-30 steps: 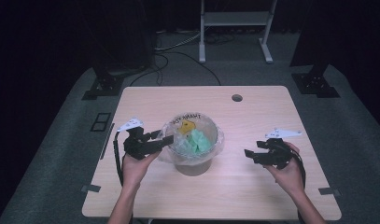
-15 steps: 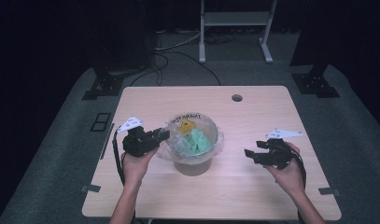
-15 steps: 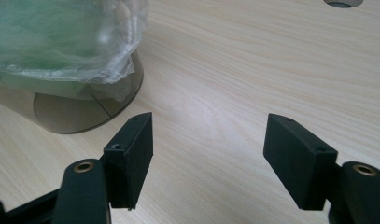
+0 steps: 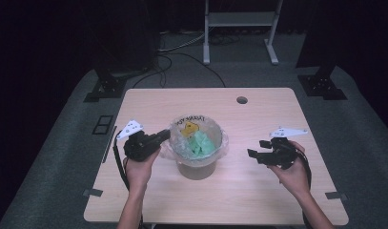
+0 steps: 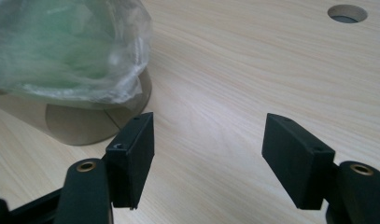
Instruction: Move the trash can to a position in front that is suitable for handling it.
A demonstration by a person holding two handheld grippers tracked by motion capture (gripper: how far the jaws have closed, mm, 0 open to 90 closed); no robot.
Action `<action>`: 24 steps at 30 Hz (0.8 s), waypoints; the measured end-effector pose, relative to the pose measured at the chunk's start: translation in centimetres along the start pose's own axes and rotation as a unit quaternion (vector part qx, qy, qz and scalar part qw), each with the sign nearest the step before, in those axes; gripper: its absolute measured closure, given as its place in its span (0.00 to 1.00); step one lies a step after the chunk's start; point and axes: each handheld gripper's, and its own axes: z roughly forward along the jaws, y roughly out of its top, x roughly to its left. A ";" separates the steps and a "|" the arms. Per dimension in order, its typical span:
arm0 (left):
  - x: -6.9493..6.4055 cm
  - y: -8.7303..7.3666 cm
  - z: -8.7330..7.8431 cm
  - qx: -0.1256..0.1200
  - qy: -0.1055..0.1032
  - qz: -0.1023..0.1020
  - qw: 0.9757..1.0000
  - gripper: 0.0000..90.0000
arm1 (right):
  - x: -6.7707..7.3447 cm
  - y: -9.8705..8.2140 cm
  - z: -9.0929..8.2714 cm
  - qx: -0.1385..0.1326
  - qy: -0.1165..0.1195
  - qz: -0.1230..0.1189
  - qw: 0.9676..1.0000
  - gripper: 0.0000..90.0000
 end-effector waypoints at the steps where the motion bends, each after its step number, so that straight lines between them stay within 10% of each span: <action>1: 0.0 -0.1 -0.2 -0.010 -0.009 -0.007 1.000 0.97 | 0.2 0.5 0.0 -0.005 0.008 0.003 1.000 0.38; 24: -0.5 -1.2 -0.6 -0.024 -0.056 -0.018 0.998 0.97 | 3.5 7.4 2.1 -0.049 0.143 0.045 0.987 0.40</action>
